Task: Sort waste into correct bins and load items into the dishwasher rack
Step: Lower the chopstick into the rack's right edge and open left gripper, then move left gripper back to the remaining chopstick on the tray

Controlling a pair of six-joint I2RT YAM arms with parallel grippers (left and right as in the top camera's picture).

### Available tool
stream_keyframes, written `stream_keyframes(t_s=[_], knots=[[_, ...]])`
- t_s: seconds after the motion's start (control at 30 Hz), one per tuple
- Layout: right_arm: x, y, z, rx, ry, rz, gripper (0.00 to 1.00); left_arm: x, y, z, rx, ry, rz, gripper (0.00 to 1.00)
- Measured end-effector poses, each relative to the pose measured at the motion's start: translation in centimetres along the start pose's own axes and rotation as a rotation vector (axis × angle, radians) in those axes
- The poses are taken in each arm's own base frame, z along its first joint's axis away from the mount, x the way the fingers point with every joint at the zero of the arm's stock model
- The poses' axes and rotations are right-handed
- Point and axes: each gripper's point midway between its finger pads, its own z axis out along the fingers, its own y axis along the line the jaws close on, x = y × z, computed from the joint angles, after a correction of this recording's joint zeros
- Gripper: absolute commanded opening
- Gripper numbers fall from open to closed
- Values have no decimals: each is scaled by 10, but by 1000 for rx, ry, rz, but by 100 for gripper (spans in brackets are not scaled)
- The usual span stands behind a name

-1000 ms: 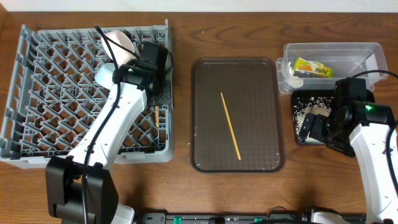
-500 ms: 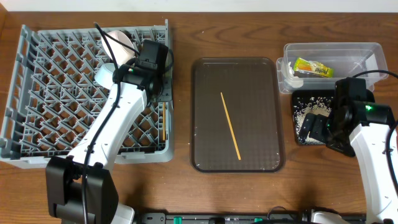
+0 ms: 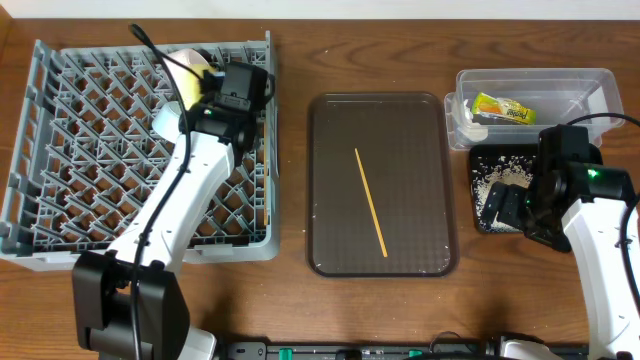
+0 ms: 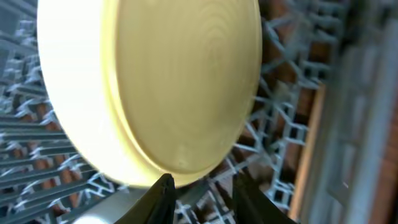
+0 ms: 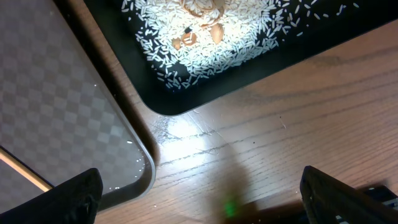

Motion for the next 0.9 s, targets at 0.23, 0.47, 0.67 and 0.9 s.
stream_keyframes(t_s=[0.23,0.47,0.67,0.9], knots=[[0,0,0,0,-1,0,99,3,-7,1,50,24,-15,34],[0,0,0,0,-1,0,99,16,-59,-12,354,104,40,45],[-1,0,0,-2,-5,0,99,41,-117,-48,634,180,133,48],[-1,1,0,-2,-5,0,98,79,-167,-88,757,248,201,49]])
